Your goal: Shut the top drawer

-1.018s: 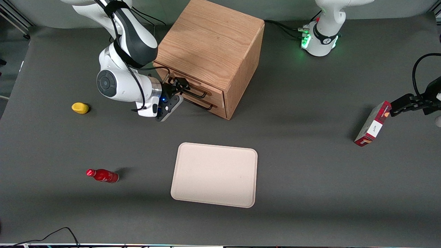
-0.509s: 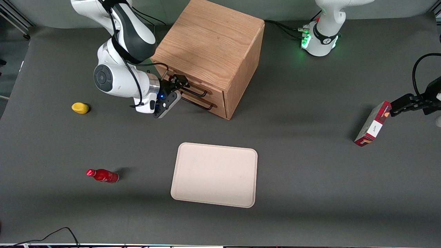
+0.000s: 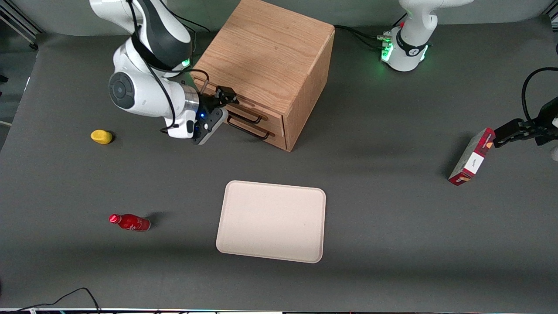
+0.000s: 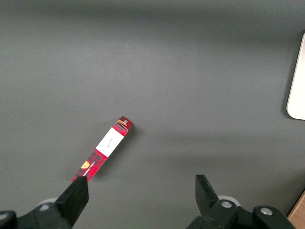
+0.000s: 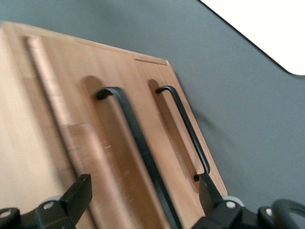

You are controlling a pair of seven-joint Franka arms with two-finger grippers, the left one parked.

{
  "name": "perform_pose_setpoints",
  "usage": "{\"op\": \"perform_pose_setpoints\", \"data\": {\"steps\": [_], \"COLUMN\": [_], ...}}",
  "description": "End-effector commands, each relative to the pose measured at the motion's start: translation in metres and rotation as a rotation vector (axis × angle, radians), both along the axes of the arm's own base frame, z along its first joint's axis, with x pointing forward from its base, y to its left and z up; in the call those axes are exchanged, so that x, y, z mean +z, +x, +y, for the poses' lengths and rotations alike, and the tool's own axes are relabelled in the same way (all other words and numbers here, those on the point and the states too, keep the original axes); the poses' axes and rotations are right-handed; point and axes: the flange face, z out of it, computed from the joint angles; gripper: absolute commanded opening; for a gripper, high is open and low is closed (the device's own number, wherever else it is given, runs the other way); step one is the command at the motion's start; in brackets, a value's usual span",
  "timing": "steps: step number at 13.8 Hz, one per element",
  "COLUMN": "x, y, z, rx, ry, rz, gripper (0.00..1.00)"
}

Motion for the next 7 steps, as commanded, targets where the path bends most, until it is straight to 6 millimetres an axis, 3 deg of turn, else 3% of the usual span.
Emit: {"op": "perform_pose_setpoints", "data": {"steps": [1,3,4,7], "x": [0.059,0.115,0.155,0.251], "y": [0.004,0.006,0.003,-0.027], "z": [-0.003,-0.014,-0.023,-0.043], "rx": [0.040,-0.007,-0.040,-0.254], "ry": [-0.044,-0.093,-0.132,-0.295], "rz": [-0.077,-0.076,-0.090,-0.172], "gripper": [1.00,1.00,1.00,1.00]}}
